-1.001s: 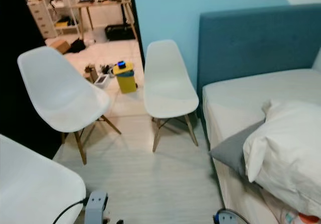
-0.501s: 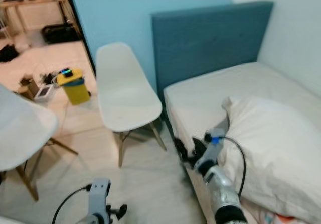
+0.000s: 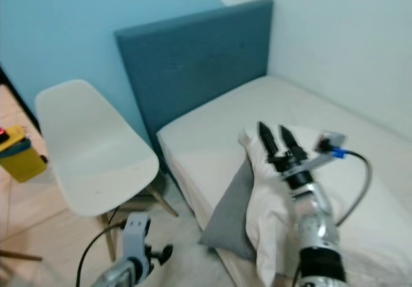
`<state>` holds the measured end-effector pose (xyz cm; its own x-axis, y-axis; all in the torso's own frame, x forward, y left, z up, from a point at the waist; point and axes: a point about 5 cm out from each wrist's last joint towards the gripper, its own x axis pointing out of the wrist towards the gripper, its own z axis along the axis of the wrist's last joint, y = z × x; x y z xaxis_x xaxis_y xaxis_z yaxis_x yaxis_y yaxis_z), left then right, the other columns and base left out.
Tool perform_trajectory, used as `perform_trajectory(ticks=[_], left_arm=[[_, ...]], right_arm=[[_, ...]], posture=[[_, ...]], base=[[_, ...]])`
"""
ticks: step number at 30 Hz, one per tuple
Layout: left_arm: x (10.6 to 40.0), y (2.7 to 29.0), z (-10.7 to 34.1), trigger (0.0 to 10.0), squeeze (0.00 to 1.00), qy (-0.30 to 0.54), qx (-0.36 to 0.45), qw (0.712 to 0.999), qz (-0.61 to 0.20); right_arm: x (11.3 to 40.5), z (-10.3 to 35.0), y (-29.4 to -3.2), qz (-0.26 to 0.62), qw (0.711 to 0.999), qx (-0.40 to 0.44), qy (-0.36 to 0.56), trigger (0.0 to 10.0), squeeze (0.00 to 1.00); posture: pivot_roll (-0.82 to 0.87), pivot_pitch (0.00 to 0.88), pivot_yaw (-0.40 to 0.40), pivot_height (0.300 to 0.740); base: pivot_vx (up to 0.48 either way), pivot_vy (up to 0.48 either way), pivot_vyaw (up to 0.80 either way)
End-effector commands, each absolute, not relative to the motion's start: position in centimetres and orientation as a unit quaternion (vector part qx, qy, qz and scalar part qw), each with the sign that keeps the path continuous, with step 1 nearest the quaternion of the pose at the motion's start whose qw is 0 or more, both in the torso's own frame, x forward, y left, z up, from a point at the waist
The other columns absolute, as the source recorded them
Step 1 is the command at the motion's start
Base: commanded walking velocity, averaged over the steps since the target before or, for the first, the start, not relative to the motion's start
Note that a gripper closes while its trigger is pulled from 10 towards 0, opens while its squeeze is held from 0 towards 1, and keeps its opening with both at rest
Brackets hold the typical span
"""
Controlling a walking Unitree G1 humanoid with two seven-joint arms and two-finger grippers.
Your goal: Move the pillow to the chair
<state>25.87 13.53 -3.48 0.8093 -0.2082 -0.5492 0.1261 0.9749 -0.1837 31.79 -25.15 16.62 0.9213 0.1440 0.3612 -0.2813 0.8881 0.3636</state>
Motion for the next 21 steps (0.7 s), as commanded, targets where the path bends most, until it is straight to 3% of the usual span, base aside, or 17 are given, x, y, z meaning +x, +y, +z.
perform_trajectory(ticks=[1,3,4,5,6,9,10,15,21], left_arm=[[26.6,14.0,-2.8,10.0,0.00,0.274,-0.075,0.955,-0.078],[26.6,14.0,-2.8,10.0,0.00,0.274,-0.075,0.955,-0.078],[27.0,14.3,-2.5,10.0,0.00,0.264,-0.078,0.958,-0.073],[27.0,14.3,-2.5,10.0,0.00,0.264,-0.078,0.958,-0.073],[27.4,14.8,-2.0,10.0,0.00,0.253,-0.078,0.962,-0.069],[27.8,15.1,-1.7,10.0,0.00,0.244,-0.079,0.964,-0.065],[28.2,15.8,-1.2,10.0,0.00,0.232,-0.079,0.968,-0.059],[28.5,16.1,-0.9,10.0,0.00,0.223,-0.082,0.970,-0.057],[28.6,16.0,-0.8,10.0,0.00,0.220,-0.084,0.970,-0.062]], right_arm=[[30.7,15.9,-29.7,-0.010,0.987,0.127,-0.097,10.0,0.00],[30.7,15.9,-29.7,-0.010,0.987,0.127,-0.097,10.0,0.00],[30.0,14.9,-31.9,-0.072,0.993,0.079,-0.047,10.0,0.00],[30.0,14.9,-31.9,-0.072,0.993,0.079,-0.047,10.0,0.00],[28.4,14.1,-34.3,-0.132,0.989,0.063,-0.010,10.0,0.00],[27.0,13.5,-36.1,-0.177,0.982,0.060,0.015,10.0,0.00],[24.0,12.6,-38.3,-0.235,0.968,0.075,0.056,10.0,0.00],[20.8,11.3,-39.6,-0.250,0.958,0.085,0.113,10.0,0.00],[19.8,10.7,-39.5,-0.241,0.955,0.116,0.131,10.0,0.00]], posture=[[-0.07,0.000,0.112,0.740],[-0.07,0.000,0.112,0.740],[-0.07,0.000,0.112,0.740],[-0.07,0.000,0.112,0.740],[-0.08,0.000,0.114,0.740],[-0.08,0.000,0.114,0.740],[-0.09,0.000,0.116,0.740],[-0.11,0.000,0.121,0.740],[-0.13,0.000,0.129,0.740]], base=[[0.000,0.000,-0.80],[0.000,0.000,-0.80],[0.000,0.000,-0.79],[0.000,0.000,-0.79],[0.000,0.000,-0.79],[0.000,0.000,-0.79],[0.000,0.000,-0.79],[0.000,0.000,-0.79],[0.000,0.000,-0.79]])
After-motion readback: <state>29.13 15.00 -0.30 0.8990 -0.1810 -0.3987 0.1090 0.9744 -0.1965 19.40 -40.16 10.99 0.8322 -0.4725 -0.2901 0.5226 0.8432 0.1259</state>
